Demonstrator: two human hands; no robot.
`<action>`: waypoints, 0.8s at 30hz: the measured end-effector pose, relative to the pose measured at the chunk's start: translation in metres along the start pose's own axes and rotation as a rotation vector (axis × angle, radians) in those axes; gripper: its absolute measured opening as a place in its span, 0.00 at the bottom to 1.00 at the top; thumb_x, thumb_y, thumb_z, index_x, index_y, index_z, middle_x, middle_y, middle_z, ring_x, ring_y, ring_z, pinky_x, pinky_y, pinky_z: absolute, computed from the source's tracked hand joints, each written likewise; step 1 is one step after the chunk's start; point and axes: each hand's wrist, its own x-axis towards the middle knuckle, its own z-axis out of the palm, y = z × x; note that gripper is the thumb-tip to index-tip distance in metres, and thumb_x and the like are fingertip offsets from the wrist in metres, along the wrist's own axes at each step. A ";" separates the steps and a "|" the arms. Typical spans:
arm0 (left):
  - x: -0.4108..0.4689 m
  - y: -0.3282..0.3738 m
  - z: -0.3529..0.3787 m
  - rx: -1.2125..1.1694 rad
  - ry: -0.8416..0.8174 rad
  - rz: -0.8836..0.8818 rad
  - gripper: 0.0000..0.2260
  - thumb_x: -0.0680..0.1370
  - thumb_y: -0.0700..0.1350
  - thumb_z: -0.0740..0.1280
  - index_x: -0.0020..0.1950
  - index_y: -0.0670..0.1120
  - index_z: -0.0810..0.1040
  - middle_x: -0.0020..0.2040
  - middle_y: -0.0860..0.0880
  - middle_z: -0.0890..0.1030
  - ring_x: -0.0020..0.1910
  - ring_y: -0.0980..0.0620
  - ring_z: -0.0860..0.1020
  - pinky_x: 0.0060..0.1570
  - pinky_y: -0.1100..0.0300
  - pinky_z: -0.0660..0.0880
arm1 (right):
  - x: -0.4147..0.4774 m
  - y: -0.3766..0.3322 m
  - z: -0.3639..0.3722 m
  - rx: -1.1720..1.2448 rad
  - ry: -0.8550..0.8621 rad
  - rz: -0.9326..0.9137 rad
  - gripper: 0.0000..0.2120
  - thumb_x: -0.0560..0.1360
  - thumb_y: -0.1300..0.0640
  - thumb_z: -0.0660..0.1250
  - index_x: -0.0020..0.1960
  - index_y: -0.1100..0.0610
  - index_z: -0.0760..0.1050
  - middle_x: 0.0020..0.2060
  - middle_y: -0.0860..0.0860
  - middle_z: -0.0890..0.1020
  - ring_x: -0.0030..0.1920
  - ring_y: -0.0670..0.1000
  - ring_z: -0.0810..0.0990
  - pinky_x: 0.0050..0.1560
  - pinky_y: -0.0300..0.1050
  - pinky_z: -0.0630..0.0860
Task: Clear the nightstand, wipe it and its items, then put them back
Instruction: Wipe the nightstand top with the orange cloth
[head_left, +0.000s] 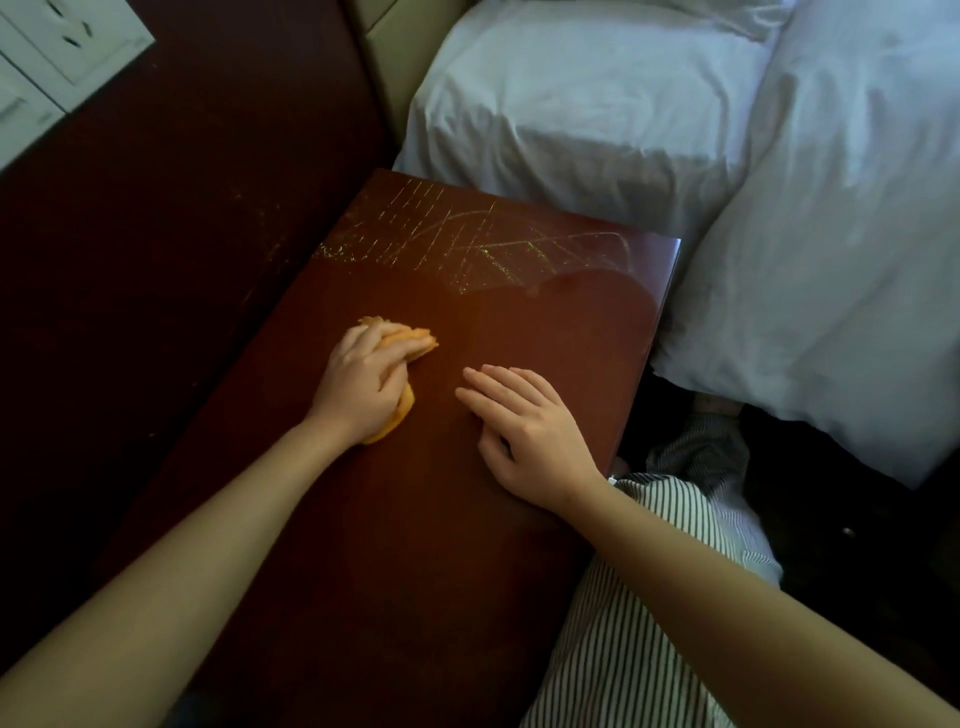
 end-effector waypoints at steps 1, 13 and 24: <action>-0.001 -0.005 -0.002 0.011 0.044 -0.062 0.17 0.77 0.42 0.57 0.63 0.52 0.76 0.62 0.48 0.74 0.62 0.46 0.68 0.60 0.50 0.66 | -0.004 0.001 -0.003 0.045 0.052 0.008 0.18 0.72 0.60 0.58 0.58 0.60 0.79 0.60 0.56 0.79 0.63 0.54 0.74 0.66 0.49 0.65; 0.049 0.057 0.032 0.079 0.217 -0.415 0.17 0.79 0.41 0.57 0.67 0.52 0.72 0.67 0.48 0.70 0.67 0.46 0.64 0.65 0.52 0.62 | -0.012 0.018 -0.020 -0.176 0.052 0.227 0.23 0.73 0.57 0.54 0.64 0.61 0.75 0.64 0.57 0.76 0.67 0.58 0.72 0.69 0.53 0.58; 0.012 0.031 0.020 0.121 0.148 -0.267 0.17 0.79 0.42 0.57 0.67 0.52 0.73 0.65 0.47 0.72 0.64 0.45 0.66 0.62 0.51 0.65 | -0.012 0.030 -0.013 -0.273 -0.090 0.303 0.26 0.76 0.50 0.51 0.69 0.59 0.70 0.68 0.56 0.71 0.71 0.57 0.66 0.71 0.52 0.48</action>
